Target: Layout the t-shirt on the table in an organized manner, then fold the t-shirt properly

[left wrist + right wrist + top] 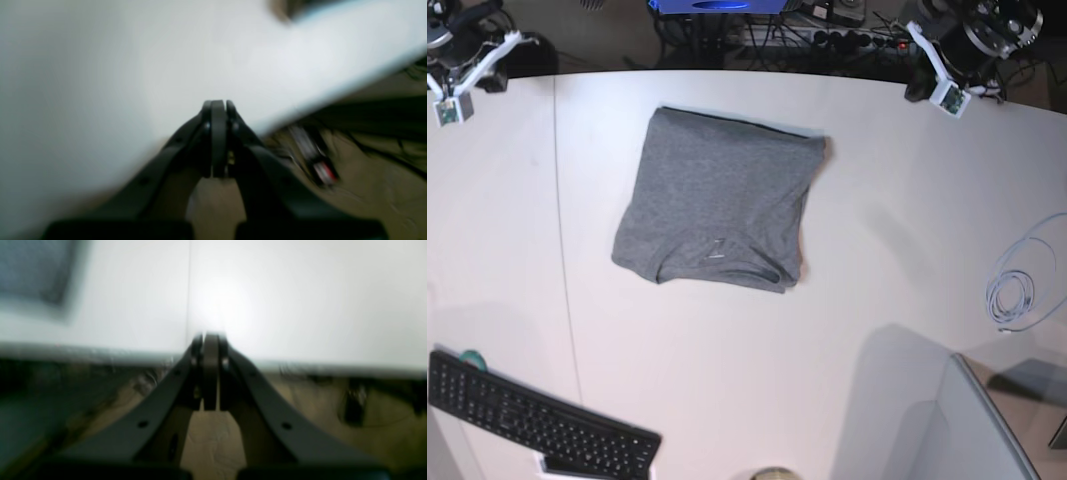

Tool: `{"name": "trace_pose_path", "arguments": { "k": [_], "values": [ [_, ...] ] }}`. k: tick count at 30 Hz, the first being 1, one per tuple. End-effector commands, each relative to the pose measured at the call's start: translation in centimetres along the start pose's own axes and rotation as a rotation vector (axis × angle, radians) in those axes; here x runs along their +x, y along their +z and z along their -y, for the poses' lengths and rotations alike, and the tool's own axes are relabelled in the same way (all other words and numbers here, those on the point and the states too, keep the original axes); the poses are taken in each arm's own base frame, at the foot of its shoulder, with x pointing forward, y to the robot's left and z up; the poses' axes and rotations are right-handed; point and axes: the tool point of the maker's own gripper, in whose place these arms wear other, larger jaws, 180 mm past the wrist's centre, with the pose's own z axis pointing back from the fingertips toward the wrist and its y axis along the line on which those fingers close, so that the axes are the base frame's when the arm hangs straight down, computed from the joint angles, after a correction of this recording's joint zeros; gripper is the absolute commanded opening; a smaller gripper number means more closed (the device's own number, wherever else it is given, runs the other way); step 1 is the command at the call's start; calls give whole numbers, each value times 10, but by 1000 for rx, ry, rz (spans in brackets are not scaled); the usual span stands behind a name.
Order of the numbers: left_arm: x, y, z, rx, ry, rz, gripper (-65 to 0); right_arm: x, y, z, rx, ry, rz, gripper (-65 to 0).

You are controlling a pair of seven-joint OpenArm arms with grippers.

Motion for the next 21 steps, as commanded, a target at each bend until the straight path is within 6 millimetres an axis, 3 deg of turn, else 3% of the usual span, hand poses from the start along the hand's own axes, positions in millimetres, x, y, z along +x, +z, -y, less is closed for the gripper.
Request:
{"name": "trace_pose_path", "arguments": {
  "k": [1,4,8,11,16,19,21],
  "values": [
    [-1,6,-1,14,15,13,-650,-3,4,-10,58,38,2,-650],
    [-28,12,12,8,72,-44,-650,-40,12,-30,164,82,-94,-650],
    [-75,10,39,-46,168,-147,-650,-105,13,-48,278,103,-263,-650],
    [-115,2,68,-120,250,-227,-650,-157,-1,-50,287,172,-406,-650],
    [-152,-25,115,-201,467,-154,-650,-245,-26,-42,304,348,-674,-650],
    [-182,-41,122,-194,606,-167,-650,-292,-46,-44,289,308,-810,-650],
    [-203,-45,127,-212,653,-221,-650,-317,-64,-53,271,231,-810,-650]
  ]
}}
